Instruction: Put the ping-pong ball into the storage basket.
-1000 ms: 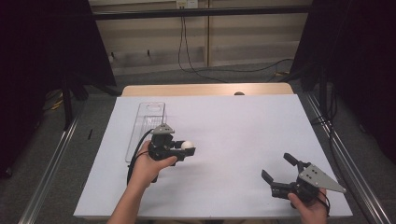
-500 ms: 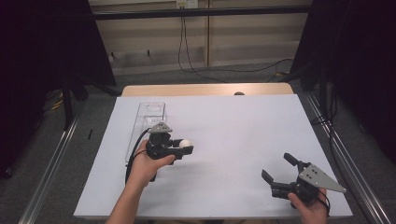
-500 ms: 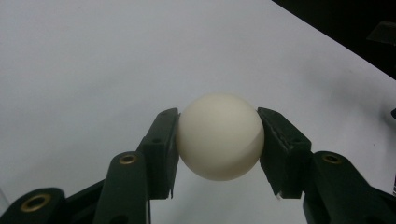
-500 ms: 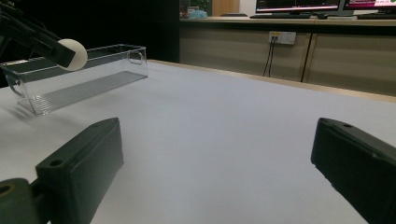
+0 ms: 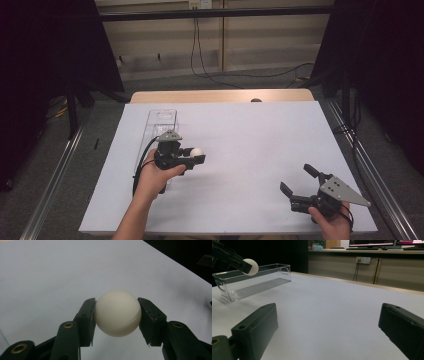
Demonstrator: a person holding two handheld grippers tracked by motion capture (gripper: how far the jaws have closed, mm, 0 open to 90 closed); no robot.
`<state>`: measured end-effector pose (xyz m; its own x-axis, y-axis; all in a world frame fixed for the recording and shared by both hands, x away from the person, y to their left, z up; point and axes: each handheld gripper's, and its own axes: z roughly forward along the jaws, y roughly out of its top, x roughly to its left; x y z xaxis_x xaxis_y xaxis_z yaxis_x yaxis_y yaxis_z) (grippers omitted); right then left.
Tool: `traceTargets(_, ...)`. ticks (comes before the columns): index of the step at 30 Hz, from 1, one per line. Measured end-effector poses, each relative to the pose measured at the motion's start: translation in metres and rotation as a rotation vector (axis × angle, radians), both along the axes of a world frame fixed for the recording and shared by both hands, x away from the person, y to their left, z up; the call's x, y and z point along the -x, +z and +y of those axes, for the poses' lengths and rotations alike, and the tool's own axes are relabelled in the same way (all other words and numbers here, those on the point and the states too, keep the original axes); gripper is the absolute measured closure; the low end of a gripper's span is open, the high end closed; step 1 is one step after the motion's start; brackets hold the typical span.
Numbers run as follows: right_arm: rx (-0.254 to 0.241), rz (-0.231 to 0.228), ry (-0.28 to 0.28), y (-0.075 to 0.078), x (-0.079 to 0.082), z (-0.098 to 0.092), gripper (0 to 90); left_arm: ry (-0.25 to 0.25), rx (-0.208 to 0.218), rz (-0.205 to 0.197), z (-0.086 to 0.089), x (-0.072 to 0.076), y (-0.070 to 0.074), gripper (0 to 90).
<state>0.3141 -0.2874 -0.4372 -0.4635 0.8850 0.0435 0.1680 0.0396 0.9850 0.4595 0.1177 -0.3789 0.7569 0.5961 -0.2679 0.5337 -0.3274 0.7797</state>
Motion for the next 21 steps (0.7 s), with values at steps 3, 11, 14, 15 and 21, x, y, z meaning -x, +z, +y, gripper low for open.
traceTargets(3,-0.001,0.000,0.001,0.0000,0.0000,0.0002,1.8,-0.003,-0.005,-0.004,0.0010,-0.0004,0.0004,51.1)
traceTargets(11,0.000,0.000,0.001,0.0001,0.0001,-0.0001,1.7,0.008,0.006,-0.005,0.0034,-0.0012,0.0012,51.1)
traceTargets(14,0.001,-0.001,0.002,0.0001,0.0001,-0.0001,1.7,0.014,0.004,-0.005,0.0052,-0.0014,0.0024,51.1)
traceTargets(15,0.003,-0.002,0.005,0.0001,0.0001,-0.0001,1.8,0.017,0.002,-0.006,0.0059,-0.0015,0.0028,51.1)
traceTargets(21,-0.001,-0.001,0.002,0.0001,-0.0001,0.0001,1.7,0.018,0.006,-0.012,0.0087,-0.0023,0.0039,51.1)
